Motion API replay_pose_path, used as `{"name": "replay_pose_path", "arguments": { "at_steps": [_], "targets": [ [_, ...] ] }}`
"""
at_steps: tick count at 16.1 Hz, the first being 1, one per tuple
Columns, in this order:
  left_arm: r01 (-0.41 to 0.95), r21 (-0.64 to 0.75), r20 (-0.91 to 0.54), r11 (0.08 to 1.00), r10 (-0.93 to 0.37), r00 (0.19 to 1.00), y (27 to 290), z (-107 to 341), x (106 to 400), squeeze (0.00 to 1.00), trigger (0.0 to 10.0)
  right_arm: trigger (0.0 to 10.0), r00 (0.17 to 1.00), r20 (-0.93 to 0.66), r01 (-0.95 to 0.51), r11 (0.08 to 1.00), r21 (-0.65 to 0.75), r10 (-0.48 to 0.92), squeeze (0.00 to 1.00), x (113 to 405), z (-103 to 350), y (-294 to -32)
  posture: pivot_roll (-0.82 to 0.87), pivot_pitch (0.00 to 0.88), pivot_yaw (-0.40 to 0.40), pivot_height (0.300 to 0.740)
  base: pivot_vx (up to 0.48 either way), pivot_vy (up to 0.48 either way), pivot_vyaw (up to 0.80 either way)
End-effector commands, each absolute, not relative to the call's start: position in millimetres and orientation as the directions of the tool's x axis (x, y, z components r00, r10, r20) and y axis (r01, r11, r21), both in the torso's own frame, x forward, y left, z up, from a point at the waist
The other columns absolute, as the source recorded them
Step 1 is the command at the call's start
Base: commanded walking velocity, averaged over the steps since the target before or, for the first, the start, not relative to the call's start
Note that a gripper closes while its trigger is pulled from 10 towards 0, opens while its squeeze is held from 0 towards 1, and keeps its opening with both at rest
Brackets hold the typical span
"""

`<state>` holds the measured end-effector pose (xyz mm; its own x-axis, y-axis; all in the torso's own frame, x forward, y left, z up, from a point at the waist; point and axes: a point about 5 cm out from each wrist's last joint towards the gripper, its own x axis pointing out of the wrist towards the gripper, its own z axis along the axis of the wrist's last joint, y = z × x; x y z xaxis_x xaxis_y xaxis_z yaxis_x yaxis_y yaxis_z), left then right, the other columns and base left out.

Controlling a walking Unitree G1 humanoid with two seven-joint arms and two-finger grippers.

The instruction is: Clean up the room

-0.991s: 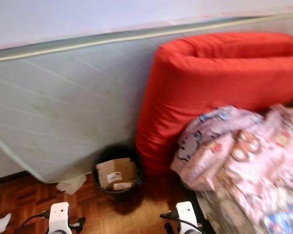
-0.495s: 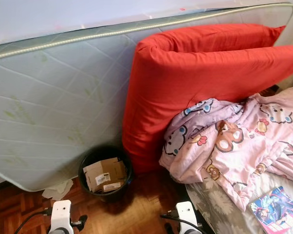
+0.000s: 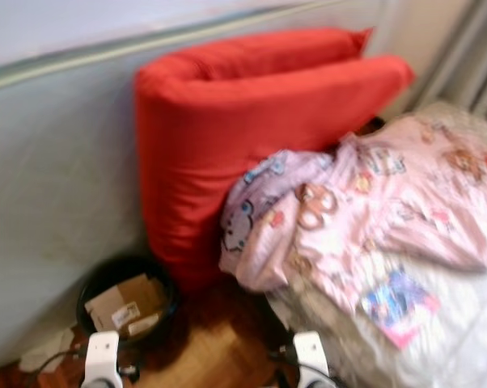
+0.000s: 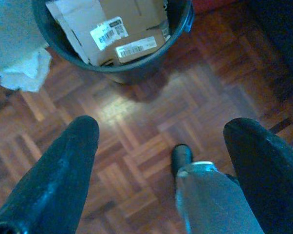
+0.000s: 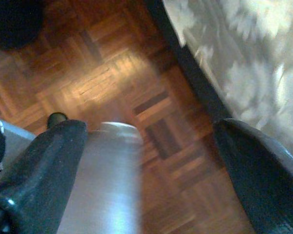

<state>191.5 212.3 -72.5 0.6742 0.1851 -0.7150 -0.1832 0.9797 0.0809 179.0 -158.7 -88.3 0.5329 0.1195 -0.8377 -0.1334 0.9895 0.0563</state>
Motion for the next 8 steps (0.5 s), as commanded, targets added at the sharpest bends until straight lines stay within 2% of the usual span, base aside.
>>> {"name": "replay_pose_path", "arguments": {
  "at_steps": [1, 8],
  "targets": [
    [-0.181, 0.071, -0.73, 0.981, 0.175, 0.661, 208.0, -75.8, 187.2, 0.0, 10.0, 10.0, 0.526, -0.846, -0.092, 0.995, 0.044, 0.086, 0.0, 174.5, -90.1, -165.8, -0.05, 0.067, -0.042, 0.74, 0.0, 0.0, -0.74],
    [-0.174, 0.06, -0.731, 0.983, 0.162, 0.663, 211.7, -74.9, 188.0, 0.0, 10.0, 10.0, 0.544, -0.837, 0.0, 0.998, 0.068, 0.058, 0.0, 172.3, -91.4, -160.5, -0.05, 0.034, -0.009, 0.74, 0.0, 0.0, -0.74]
  ]
}}
